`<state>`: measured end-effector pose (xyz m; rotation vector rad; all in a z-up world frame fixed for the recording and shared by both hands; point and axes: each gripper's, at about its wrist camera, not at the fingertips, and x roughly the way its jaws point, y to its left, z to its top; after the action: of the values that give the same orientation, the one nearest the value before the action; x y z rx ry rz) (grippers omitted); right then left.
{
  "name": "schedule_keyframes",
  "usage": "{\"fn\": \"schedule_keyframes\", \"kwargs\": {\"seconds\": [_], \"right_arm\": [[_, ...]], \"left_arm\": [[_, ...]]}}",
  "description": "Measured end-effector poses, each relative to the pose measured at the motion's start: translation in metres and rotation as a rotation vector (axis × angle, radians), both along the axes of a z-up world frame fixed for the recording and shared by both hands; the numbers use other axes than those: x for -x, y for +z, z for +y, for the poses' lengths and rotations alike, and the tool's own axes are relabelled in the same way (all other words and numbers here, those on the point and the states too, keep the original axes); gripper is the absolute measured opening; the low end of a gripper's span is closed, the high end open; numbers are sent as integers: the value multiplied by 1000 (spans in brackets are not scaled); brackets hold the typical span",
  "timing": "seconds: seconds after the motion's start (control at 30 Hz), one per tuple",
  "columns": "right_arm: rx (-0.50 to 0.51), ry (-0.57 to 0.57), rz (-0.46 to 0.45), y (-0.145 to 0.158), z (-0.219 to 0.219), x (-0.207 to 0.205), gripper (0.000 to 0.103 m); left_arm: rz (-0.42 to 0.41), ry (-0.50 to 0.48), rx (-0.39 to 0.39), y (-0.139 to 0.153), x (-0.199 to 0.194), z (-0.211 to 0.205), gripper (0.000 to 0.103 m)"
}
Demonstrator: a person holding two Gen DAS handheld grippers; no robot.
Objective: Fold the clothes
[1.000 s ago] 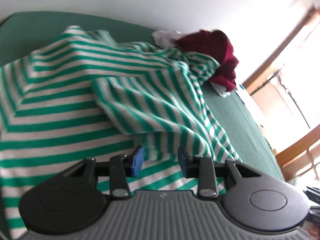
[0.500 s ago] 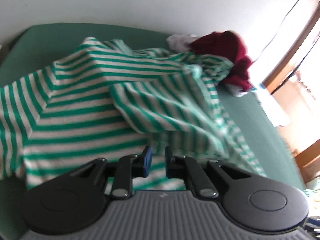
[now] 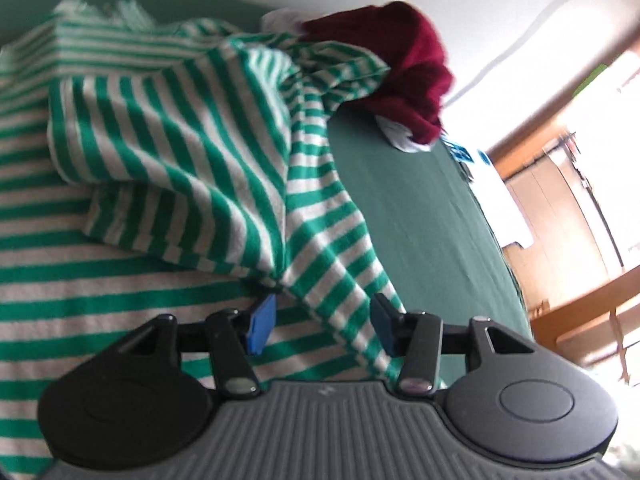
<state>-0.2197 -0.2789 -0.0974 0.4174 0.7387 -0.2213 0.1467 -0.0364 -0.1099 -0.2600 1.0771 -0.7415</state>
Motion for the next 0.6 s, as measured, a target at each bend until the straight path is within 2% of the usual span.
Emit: {"fn": "schedule_keyframes", "kwargs": {"seconds": [0.23, 0.27, 0.3, 0.33, 0.4, 0.43, 0.47, 0.6], "right_arm": [[-244, -141, -86, -20, -23, 16, 35], [-249, -149, -96, -21, -24, 15, 35], [-249, -157, -93, -22, -23, 12, 35], [-246, -156, -91, -22, -22, 12, 35], [-232, -147, -90, -22, -19, 13, 24], [-231, -145, -88, -23, -19, 16, 11], [-246, -151, -99, -23, -19, 18, 8], [-311, -182, -115, -24, -19, 24, 11]], "left_arm": [[-37, 54, -61, 3, 2, -21, 59], [-52, 63, -70, 3, 2, -23, 56], [-63, 71, -81, 3, 2, -26, 47], [-81, 79, -99, 3, 3, -29, 43], [-108, 80, -125, 4, 6, -32, 36], [-121, 73, -139, 4, 7, -34, 32], [-126, 67, -146, 4, 6, -34, 31], [-110, 42, -147, 5, -1, -32, 27]]}}
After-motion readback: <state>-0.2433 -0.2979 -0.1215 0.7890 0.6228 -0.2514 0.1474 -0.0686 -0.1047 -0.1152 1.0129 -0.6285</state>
